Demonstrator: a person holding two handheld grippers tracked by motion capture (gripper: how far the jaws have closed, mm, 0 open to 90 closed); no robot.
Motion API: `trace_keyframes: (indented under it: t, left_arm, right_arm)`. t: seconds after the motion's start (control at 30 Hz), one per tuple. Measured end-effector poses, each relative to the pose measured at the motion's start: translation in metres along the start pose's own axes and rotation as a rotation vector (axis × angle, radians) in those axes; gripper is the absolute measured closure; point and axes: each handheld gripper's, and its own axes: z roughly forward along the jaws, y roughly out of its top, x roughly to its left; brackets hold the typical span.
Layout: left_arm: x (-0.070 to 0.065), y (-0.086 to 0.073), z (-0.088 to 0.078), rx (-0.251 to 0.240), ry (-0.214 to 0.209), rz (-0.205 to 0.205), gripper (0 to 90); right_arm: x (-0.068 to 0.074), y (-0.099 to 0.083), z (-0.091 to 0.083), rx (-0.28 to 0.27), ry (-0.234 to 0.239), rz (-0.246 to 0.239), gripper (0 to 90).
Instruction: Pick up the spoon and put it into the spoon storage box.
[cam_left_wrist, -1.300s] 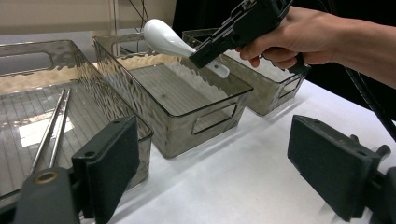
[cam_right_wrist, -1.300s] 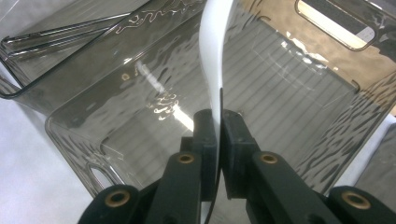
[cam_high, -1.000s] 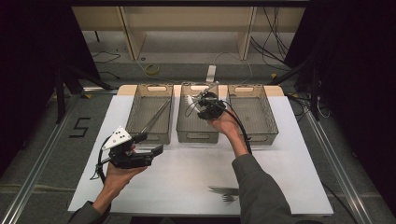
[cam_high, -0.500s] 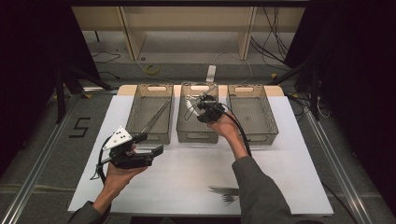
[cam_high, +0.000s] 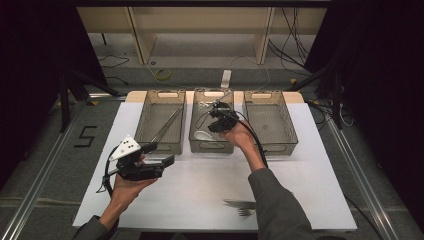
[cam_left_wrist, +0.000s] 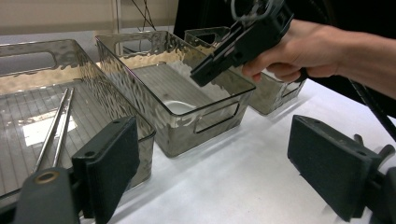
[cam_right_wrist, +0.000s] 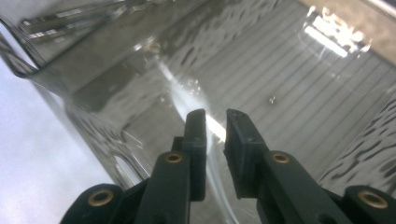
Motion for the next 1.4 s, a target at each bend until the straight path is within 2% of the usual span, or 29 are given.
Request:
trace_keyframes:
  t: [0.3,0.37,0.43,0.6,0.8,0.9,1.0,1.2,1.27,1.33,1.4]
  left_arm:
    - [0.0,0.0,0.0,0.002,-0.003,-0.002,16.1]
    - [0.0,0.0,0.0,0.002,-0.002,-0.003,16.1]
    - [0.0,0.0,0.0,0.001,-0.003,-0.004,16.1]
    - [0.0,0.0,0.0,0.001,-0.004,-0.005,16.1]
    - [0.0,0.0,0.001,0.003,-0.004,-0.002,16.1]
    - [-0.001,0.0,0.001,0.004,-0.003,-0.001,16.1]
    - [-0.001,0.0,0.001,0.002,-0.002,-0.001,16.1]
    - [0.0,0.0,0.0,0.002,-0.002,-0.001,16.1]
    - [-0.001,0.0,0.001,0.004,-0.001,0.0,16.1]
    - [-0.001,0.0,0.001,0.002,-0.002,0.003,16.1]
    - [-0.001,0.0,0.001,0.004,-0.001,0.005,16.1]
  right_arm:
    - [-0.002,-0.003,-0.021,-0.04,0.028,-0.006,66.4]
    - [0.0,-0.004,-0.027,-0.05,0.038,-0.018,58.6]
    - [0.004,-0.005,-0.034,-0.063,0.039,-0.033,55.9]
    - [0.012,-0.017,-0.053,-0.085,0.073,-0.067,45.6]
    - [0.023,-0.041,-0.077,-0.102,0.113,-0.099,41.3]
    - [0.024,-0.054,-0.083,-0.1,0.112,-0.108,40.1]
    - [0.023,-0.068,-0.089,-0.091,0.112,-0.1,38.5]
    - [0.021,-0.106,-0.1,-0.106,0.116,-0.066,37.6]
    - [0.019,-0.119,-0.103,-0.077,0.11,-0.064,36.1]
    - [0.018,-0.131,-0.106,-0.081,0.111,-0.049,36.1]
    - [0.018,-0.142,-0.107,-0.061,0.114,-0.054,35.2]
